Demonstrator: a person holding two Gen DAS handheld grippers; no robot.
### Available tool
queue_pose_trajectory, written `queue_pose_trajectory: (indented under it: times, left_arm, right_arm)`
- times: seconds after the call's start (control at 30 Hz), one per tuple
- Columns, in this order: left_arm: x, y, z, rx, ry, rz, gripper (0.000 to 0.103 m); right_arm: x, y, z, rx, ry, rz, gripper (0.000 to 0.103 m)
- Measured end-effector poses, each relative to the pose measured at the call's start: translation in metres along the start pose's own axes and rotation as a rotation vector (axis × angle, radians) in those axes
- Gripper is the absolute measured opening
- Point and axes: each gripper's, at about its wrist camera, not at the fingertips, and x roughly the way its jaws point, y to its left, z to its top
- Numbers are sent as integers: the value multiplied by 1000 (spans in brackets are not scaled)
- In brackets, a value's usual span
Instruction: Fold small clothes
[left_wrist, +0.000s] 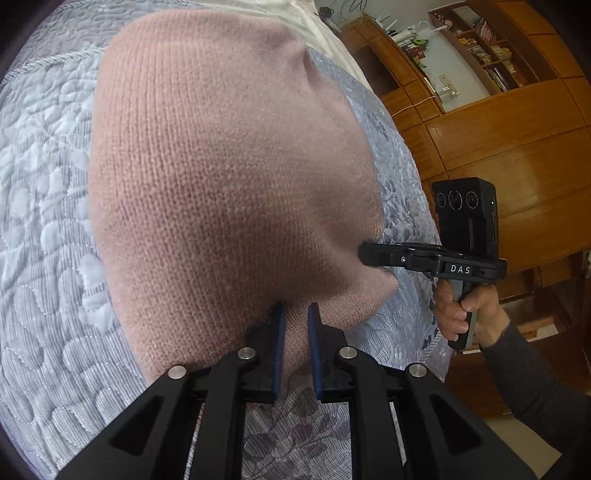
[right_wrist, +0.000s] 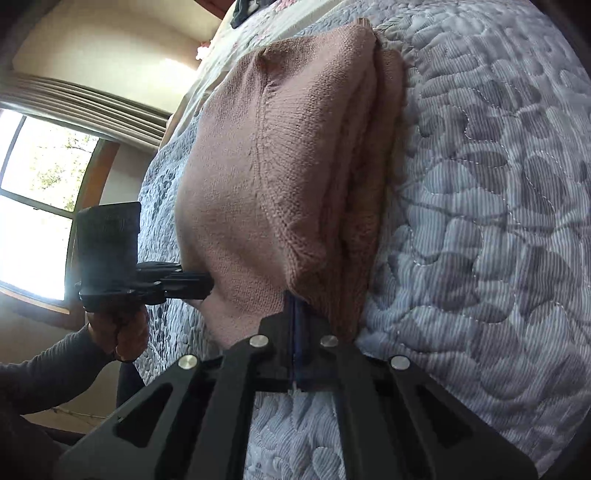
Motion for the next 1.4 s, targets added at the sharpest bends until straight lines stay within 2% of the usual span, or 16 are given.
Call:
queue_pose_trajectory:
  times: [0.13,0.2,0.27,0.33,0.37,0.4,0.47,0.5,0.53,0.6,0.73,0.93,1.2,1.4]
  left_arm:
    - [-8,-4,-4,-6,-16,20,13]
    - [-28,-16,-10,9,-54,-1,26]
    - [-56,-19,-17,8,-114,-18,50]
    - [-83,-10,-26,-19,-183,-1,69]
    - [-95,-2,-30,-34,-205,11,74]
    - [-102,7,-33,-52,-213,22,74]
    - [-112,29,-40,-100,-223,49,78]
    - [-113,41,-43,-134,-224,54,78]
    - [-114,52,-46,-173,-223,46,79]
    - [-110,72,-48,-241,-220,-3,79]
    - [-93,83,-49,-283,-200,-93,79]
    - [-62,86,-31,-317,-176,-188,79]
    - [-39,96,-15,-350,-162,-313,79]
    - [-20,88,-5,-336,-136,-358,79]
  right_arm:
    - [3,-7,-2,30,-6,11,0]
    - [-1,-10,-2,40,-12,10,0]
    - [-11,-11,-5,56,-20,16,0]
    - [-22,-9,-8,75,-20,65,1]
    - [-29,-8,-7,82,-20,84,12]
    - [-36,-8,-5,97,-25,94,32]
    - [-51,-14,4,140,-61,106,67]
    - [-57,-17,10,154,-79,110,74]
    - [-60,-22,17,174,-92,123,76]
    - [-62,-36,31,238,-109,173,85]
    - [-45,-56,62,318,-99,204,85]
    - [-17,-60,104,301,-54,140,85]
    - [3,-61,125,283,-43,114,84]
    - [13,-58,136,254,-45,140,86]
